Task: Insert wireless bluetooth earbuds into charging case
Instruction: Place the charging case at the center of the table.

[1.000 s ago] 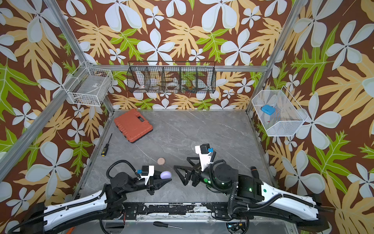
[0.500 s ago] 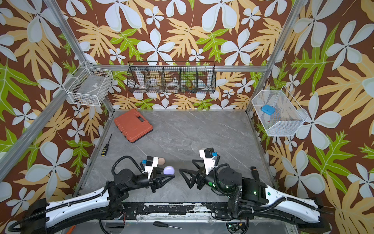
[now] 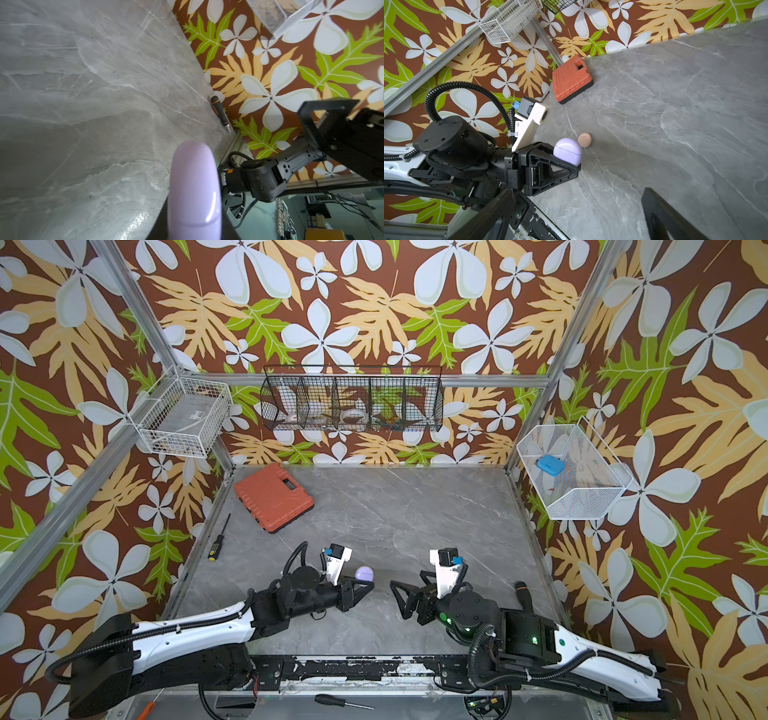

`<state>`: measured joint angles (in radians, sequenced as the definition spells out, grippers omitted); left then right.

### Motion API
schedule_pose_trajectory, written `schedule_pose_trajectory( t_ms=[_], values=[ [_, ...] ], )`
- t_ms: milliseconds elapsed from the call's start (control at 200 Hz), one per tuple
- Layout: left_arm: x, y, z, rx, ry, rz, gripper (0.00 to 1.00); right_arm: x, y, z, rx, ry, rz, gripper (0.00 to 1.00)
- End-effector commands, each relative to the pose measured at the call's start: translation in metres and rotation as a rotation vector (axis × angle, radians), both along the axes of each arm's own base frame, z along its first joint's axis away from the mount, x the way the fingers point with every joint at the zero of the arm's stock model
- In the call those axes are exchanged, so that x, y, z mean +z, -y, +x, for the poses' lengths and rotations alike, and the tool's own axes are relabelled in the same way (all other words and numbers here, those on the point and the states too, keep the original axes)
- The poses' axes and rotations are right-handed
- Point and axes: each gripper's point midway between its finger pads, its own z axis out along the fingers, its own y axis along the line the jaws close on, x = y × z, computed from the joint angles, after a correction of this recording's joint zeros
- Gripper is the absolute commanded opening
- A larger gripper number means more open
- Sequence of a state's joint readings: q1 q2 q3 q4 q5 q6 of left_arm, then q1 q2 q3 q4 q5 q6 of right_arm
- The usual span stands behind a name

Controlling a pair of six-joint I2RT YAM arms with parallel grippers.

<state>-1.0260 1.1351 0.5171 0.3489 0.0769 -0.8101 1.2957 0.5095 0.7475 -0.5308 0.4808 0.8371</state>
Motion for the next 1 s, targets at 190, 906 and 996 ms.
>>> schedule_pose_trajectory(
  t_ms=[190, 906, 996],
  values=[
    [-0.046, -0.004, 0.032, 0.156, -0.096, 0.189, 0.0, -0.017, 0.025, 0.003, -0.082, -0.028, 0.0, 0.95],
    [-0.123, -0.018, 0.069, 0.239, -0.238, 0.402, 0.0, -0.042, 0.03, 0.001, -0.079, -0.036, -0.042, 0.96],
    [-0.127, -0.018, 0.069, 0.227, -0.251, 0.413, 0.0, -0.045, 0.026, 0.001, -0.068, -0.038, -0.049, 0.96]
  ],
)
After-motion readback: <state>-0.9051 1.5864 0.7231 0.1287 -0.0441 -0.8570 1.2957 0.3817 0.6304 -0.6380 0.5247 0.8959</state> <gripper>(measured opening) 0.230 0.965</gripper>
